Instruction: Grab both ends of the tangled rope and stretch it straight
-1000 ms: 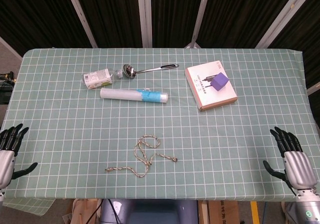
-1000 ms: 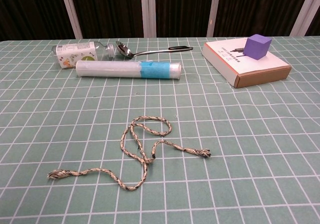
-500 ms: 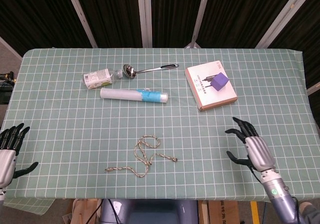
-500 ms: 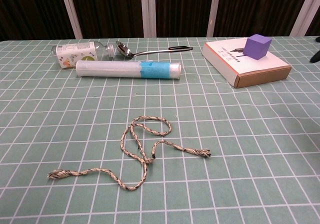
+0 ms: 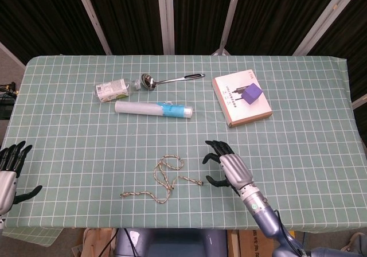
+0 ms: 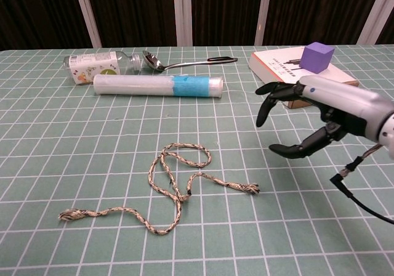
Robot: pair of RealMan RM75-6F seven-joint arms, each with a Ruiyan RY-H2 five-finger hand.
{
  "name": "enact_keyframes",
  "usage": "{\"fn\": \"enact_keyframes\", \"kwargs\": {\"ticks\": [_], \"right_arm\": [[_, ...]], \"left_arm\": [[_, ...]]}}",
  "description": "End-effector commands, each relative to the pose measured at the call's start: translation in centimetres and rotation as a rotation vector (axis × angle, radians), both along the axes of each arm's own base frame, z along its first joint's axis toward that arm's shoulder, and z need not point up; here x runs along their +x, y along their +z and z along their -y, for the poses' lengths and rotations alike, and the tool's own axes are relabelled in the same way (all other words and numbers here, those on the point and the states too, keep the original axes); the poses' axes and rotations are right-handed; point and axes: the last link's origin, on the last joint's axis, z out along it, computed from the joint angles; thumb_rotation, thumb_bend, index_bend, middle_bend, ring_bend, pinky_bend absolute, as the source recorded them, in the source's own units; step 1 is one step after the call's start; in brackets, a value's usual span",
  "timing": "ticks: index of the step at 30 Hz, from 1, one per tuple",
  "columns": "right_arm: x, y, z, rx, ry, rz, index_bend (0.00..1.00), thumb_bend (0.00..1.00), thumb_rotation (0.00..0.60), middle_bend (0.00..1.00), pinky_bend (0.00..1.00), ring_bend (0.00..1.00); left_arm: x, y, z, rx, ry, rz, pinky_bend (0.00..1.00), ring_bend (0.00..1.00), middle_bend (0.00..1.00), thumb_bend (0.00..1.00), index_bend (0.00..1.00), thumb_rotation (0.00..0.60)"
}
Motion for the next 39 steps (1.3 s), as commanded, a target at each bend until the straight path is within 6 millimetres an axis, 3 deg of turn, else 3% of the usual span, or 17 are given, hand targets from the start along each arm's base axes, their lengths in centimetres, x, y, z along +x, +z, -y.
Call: {"fn": "enact_keyframes", "kwargs": {"ticks": [1,7,24,39], "right_arm": [[1.0,-1.2,0.2,0.009,0.008,0.000,0.45,0.33,0.600,0.12,0.00,0.00],[1.6,-2.8,-0.1,0.021,-0.008,-0.011,0.46,0.34,0.600,0.12,0.00,0.00],[0.7,-5.5,-1.7,0.047,-0.059,-0.055,0.48,0.33,0.600,0.12,0.00,0.00],[0.7,-7.4,-1.5,0.040,-0.077,-0.059,0.51,0.33,0.600,0.12,0.00,0.00]], "left_arm": [[-0.1,0.1,0.0,-0.001,0.002,0.002,0.00,0.00,0.00,0.00,0.00,0.600],[-0.1,0.2,0.0,-0.003,0.004,0.008,0.00,0.00,0.00,0.00,0.00,0.600],[0.0,0.2,0.1,-0.010,-0.007,0.021,0.00,0.00,0.00,0.00,0.00,0.600],[0.0,0.2,-0.1,-0.007,-0.001,0.027,0.00,0.00,0.00,0.00,0.00,0.600]]}}
